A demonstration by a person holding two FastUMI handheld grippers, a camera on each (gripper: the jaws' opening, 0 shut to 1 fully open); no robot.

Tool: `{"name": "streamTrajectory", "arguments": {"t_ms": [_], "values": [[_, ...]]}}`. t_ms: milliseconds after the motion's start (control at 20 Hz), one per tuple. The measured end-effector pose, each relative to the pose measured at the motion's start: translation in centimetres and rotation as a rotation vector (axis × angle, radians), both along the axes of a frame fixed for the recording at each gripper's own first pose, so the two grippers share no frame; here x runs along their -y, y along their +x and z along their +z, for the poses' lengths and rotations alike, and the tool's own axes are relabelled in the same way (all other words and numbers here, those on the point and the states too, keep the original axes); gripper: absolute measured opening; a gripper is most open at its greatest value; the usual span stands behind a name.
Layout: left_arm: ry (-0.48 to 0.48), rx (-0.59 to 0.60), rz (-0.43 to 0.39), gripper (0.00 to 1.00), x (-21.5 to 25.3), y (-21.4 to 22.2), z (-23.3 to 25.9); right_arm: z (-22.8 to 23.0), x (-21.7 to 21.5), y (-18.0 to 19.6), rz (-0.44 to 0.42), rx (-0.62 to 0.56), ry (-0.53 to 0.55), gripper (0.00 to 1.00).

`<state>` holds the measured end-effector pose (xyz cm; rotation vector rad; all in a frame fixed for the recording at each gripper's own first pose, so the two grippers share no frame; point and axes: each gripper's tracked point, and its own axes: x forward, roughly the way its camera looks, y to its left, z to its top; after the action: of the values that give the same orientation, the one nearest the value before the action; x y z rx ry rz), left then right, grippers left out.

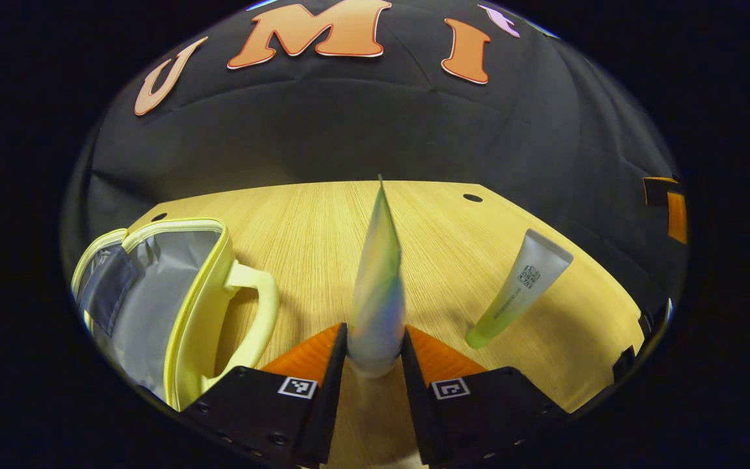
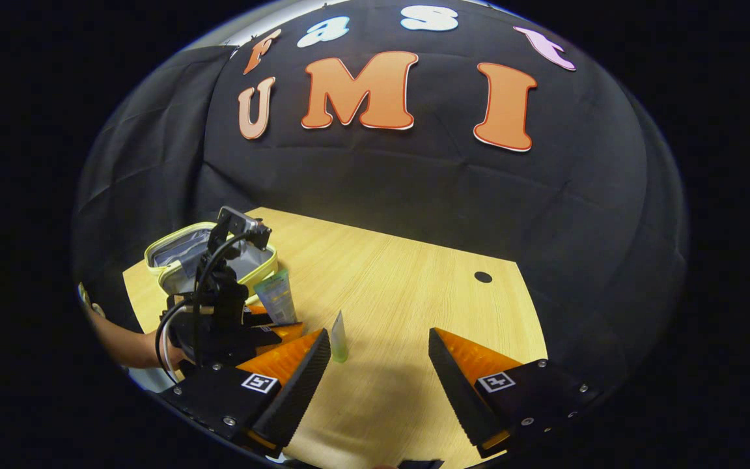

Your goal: First open the suitcase, pack the skin care products into it, and then close the suitcase.

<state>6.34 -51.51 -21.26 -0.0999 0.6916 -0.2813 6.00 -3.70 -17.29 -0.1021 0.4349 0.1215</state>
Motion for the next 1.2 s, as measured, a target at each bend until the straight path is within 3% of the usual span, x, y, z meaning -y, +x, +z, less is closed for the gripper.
{"name": "streamTrajectory", "arguments": {"t_ms": [250,550,900,1100,1200], "values": [[-0.036,0.003,0.033,0.44,-1.1,0.3,1.7,-2.9,-1.0,0.5,0.041,-0.069,0.008,0.96],[-0.009,0.029,0.073,0.44,-4.0,0.6,7.2,-4.6,-2.6,2.2,0.082,-0.087,0.028,0.96],[0.033,0.084,0.128,0.44,-7.7,-0.5,14.2,-9.7,-4.2,4.1,0.129,-0.172,0.032,0.94],[0.071,0.091,0.161,0.44,-9.9,-1.6,16.5,-11.6,-5.2,5.2,0.139,-0.200,0.041,0.86],[0.084,0.092,0.167,0.45,-10.8,-2.2,17.2,-12.3,-5.7,5.5,0.138,-0.220,0.063,0.75]]}}
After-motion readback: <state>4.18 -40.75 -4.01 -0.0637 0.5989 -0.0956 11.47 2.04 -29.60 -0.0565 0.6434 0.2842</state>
